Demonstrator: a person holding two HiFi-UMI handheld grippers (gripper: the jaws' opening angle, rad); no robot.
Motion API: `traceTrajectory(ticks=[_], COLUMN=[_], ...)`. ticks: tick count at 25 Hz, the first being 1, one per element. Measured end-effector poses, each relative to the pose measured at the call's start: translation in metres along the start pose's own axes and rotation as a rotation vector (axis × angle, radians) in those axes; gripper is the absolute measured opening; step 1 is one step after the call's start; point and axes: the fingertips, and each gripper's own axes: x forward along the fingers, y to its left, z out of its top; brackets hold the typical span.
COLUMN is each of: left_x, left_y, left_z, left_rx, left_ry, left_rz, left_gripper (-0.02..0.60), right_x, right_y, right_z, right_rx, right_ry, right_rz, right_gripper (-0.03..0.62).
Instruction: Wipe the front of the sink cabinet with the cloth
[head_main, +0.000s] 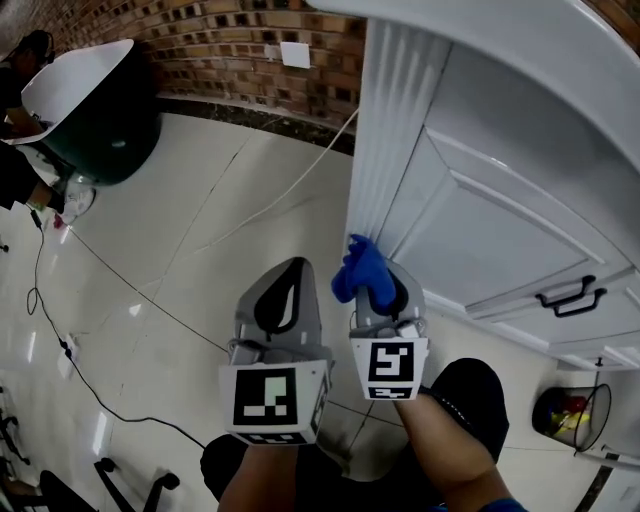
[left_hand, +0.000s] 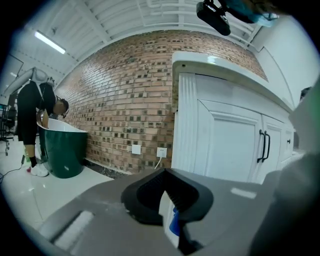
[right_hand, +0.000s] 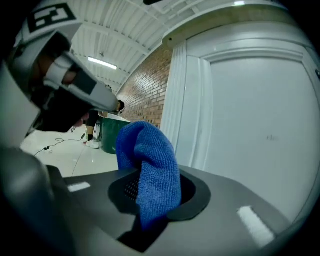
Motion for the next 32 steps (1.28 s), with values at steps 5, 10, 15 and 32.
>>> traceTrajectory(ticks=[5,10,15,32], left_x=[0.002,0.004,0.011,0.01], left_y=[-0.004,-0.009,-0.011,-0.054], left_z=[-0.008,-0.011,-0.015,0.055], left_rx=[0.012,0.035,0.054,0.121], left_ry=[0.013,0.012,0.027,-0.193], left_rz=[-0.002,-0.021,-0.044,-0.113], left_gripper=[0.005,0.005,0.005,0.006], right_x=[0.02,0.035,0.028,-0.107], right_y=[0.01,0.014,0.014,-0.083], right_z=[-0.058,-0.114,-0.125,0.221], right_rx=[-0.02,-0.071,-0.062,0.1], right_ry=[0.099,0.207,0.248,-0.5], right_rz=[0.022,0.043,0.08,-0.036], right_gripper=[0.077,0.078,0.078,0.078])
